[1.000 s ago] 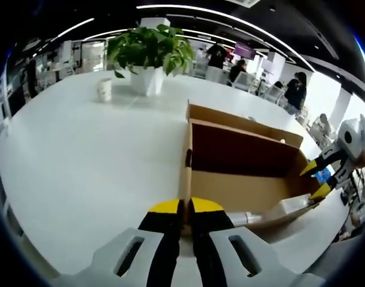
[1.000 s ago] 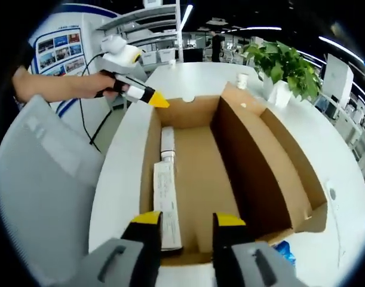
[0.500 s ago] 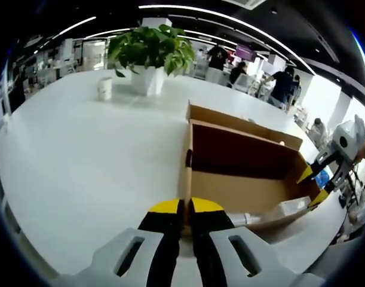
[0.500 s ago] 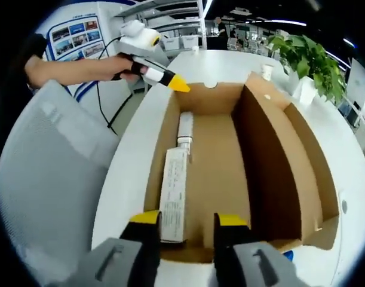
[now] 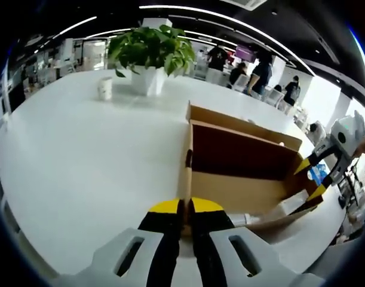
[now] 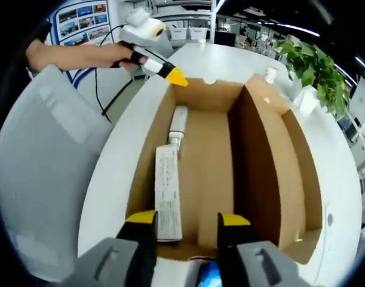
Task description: Operate the shoe box by opening the lid, removing the specified soft item, and placing it in the target area until the item is outside and the box remains undamaged.
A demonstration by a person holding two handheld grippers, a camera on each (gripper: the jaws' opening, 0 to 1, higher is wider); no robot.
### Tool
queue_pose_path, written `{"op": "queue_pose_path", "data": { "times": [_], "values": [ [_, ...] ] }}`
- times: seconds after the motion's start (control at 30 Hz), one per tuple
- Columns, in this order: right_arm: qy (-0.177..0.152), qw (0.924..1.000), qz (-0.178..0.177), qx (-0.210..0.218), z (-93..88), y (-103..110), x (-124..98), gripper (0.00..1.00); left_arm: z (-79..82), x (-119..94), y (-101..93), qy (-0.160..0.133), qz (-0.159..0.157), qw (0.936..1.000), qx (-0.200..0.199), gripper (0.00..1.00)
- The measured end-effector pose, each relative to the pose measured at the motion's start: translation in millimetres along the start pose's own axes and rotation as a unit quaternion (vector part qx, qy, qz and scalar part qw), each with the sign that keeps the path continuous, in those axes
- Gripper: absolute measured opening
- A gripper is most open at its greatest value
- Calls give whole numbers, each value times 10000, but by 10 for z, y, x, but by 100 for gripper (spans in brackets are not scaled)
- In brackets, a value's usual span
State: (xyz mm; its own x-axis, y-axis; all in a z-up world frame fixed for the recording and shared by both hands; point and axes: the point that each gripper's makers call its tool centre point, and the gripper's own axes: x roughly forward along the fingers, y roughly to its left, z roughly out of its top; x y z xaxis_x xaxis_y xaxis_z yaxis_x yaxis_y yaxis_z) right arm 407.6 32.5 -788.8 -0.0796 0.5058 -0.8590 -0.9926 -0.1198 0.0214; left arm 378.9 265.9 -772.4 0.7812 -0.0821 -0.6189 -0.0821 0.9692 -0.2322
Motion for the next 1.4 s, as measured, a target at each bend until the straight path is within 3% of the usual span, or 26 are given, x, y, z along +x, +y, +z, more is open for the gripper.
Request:
{"op": "queue_pose_path", "data": {
  "times": [0.23,0.5,0.73,1.03,1.4],
  "values": [
    [-266,9994,235,16,157,127,20,33,7,24,19,1,-2,10000,-4,3],
    [-208,9994,257,99,157,166,178,28,1,12,6,11,0,10000,27,3],
    [-194,9995,221,-114,176,196,241,18,-2,7,2,7,1,10000,19,3],
    [-202,9998,-30,27,229,118,191,14,-4,1,1,0,3,10000,4,3],
    [-613,9978,-254,-24,520,60,-80,13,-1,-1,-2,-15,-5,10000,-16,3]
  ]
}}
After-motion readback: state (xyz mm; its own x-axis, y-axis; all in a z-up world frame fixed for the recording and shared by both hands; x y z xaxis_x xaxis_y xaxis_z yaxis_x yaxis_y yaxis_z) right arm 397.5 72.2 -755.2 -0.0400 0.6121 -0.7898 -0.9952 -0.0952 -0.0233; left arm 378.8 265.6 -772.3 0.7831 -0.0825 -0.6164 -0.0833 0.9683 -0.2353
